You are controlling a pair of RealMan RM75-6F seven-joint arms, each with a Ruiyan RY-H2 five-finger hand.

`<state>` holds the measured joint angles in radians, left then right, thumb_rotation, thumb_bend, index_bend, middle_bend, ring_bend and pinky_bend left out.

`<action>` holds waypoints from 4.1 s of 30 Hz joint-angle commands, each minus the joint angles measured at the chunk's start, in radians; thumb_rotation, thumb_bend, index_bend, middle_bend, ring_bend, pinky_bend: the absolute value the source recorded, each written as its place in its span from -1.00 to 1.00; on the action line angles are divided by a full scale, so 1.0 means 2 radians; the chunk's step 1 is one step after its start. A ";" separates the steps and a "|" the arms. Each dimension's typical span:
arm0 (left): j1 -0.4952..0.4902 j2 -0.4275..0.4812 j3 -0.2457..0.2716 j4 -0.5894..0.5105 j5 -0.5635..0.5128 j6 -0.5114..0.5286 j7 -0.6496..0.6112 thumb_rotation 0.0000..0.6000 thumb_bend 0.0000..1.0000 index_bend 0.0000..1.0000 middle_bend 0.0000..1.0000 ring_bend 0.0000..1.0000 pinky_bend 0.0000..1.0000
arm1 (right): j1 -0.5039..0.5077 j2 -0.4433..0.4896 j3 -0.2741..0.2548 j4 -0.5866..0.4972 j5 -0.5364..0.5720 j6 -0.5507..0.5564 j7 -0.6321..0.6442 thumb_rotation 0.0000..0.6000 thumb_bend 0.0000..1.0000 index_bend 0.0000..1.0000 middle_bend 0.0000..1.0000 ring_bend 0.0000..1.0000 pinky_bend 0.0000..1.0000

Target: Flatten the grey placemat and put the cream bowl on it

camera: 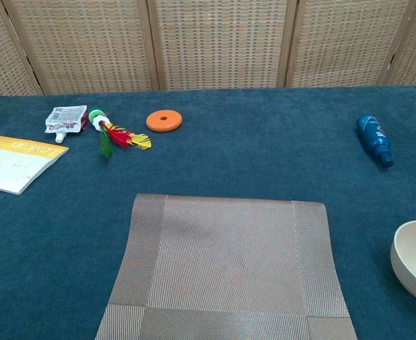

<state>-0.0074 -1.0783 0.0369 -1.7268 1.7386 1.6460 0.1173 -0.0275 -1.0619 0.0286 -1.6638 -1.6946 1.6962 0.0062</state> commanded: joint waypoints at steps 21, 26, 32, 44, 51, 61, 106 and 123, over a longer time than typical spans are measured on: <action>-0.088 -0.099 0.026 0.085 0.105 -0.121 0.002 1.00 -0.82 -0.62 -1.00 -1.00 -1.00 | 0.008 0.002 0.000 -0.003 0.018 -0.029 0.006 1.00 -1.00 -1.00 -1.00 -1.00 -1.00; -0.149 -0.184 0.028 0.166 0.154 -0.173 -0.001 1.00 -0.76 -0.36 -1.00 -1.00 -1.00 | 0.013 0.003 0.003 -0.003 0.033 -0.043 0.014 1.00 -1.00 -1.00 -1.00 -1.00 -1.00; -0.173 -0.223 0.039 0.209 0.173 -0.175 -0.003 1.00 -0.72 -0.21 -1.00 -1.00 -1.00 | 0.016 0.005 0.004 -0.002 0.038 -0.049 0.020 1.00 -1.00 -1.00 -1.00 -1.00 -1.00; -0.202 -0.270 0.060 0.252 0.172 -0.194 0.010 1.00 -0.56 -0.21 -1.00 -1.00 -1.00 | 0.017 0.008 0.005 -0.001 0.043 -0.052 0.030 1.00 -1.00 -1.00 -1.00 -1.00 -1.00; -0.210 -0.288 0.072 0.266 0.172 -0.199 0.018 1.00 -0.55 -0.21 -1.00 -1.00 -1.00 | 0.017 0.009 0.006 -0.001 0.044 -0.052 0.034 1.00 -1.00 -1.00 -1.00 -1.00 -1.00; -0.219 -0.311 0.079 0.281 0.159 -0.204 0.030 1.00 -0.56 -0.21 -1.00 -1.00 -1.00 | 0.018 0.013 0.007 -0.001 0.047 -0.053 0.048 1.00 -1.00 -1.00 -1.00 -1.00 -1.00; -0.259 -0.309 0.034 0.206 0.057 -0.231 0.020 1.00 0.16 0.58 -1.00 -1.00 -1.00 | 0.020 0.015 0.006 0.000 0.046 -0.054 0.059 1.00 -1.00 -1.00 -1.00 -1.00 -1.00; -0.382 -0.261 -0.176 0.185 -0.205 -0.387 -0.024 1.00 0.19 0.60 -1.00 -1.00 -1.00 | 0.026 0.009 0.019 0.001 0.082 -0.072 0.039 1.00 -1.00 -0.98 -1.00 -1.00 -1.00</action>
<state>-0.7245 -1.6046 -0.2595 -1.3950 1.3990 0.9278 0.0584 0.0254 -1.0442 0.0661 -1.6608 -1.5329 1.5525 0.0862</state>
